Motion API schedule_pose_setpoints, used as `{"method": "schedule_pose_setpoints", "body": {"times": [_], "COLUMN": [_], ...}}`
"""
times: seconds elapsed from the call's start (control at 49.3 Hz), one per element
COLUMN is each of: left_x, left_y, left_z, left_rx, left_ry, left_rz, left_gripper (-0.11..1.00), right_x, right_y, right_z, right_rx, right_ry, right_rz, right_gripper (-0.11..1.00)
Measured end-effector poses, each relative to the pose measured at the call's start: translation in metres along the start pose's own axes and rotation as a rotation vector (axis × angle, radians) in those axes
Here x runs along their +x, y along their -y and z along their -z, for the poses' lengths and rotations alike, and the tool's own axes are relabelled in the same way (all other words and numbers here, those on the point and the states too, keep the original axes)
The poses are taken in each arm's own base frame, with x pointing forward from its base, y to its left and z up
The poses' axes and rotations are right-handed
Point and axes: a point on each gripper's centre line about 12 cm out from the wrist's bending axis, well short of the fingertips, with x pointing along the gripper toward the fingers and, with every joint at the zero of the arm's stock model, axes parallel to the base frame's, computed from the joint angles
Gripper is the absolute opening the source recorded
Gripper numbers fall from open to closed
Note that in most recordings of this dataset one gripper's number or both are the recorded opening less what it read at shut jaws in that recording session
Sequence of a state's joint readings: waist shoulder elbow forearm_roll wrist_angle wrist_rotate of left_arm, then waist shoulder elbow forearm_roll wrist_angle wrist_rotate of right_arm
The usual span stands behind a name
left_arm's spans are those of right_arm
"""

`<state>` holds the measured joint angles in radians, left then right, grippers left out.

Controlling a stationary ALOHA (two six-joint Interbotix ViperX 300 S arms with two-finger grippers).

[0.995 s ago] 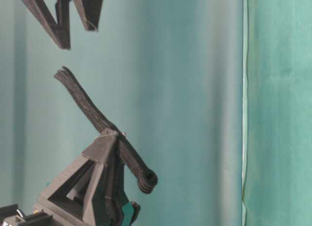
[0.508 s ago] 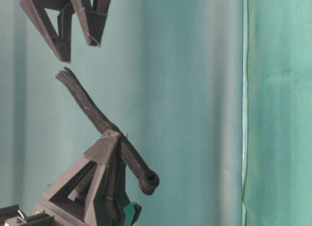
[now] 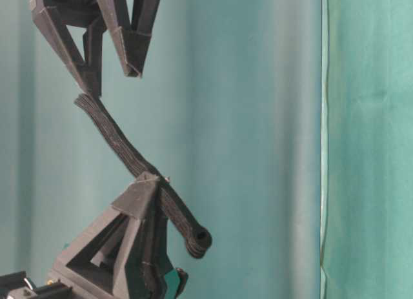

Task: Peel off the Velcro with your right arm.
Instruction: 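Move the open right gripper toward the strip's free end, then close the right gripper on the top layer of the strip's free end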

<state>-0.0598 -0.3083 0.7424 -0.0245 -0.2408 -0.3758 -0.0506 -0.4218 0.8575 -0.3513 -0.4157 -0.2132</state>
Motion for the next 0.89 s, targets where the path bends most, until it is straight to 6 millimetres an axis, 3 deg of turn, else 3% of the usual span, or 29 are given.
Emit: {"method": "schedule_pose_setpoints", "body": {"times": [0.893], "left_x": [-0.0016], "left_y": [-0.0052], "left_z": [0.0062], "left_rx": [-0.127], "left_ry": [-0.007], "left_rz": [-0.013], "left_gripper": [0.1], "right_x": [0.0016], "right_y": [-0.0022], "right_z": [0.0018], "right_rx": [0.002], "right_ry": [0.006], "right_rz": [-0.005], "right_gripper": [0.64]}}
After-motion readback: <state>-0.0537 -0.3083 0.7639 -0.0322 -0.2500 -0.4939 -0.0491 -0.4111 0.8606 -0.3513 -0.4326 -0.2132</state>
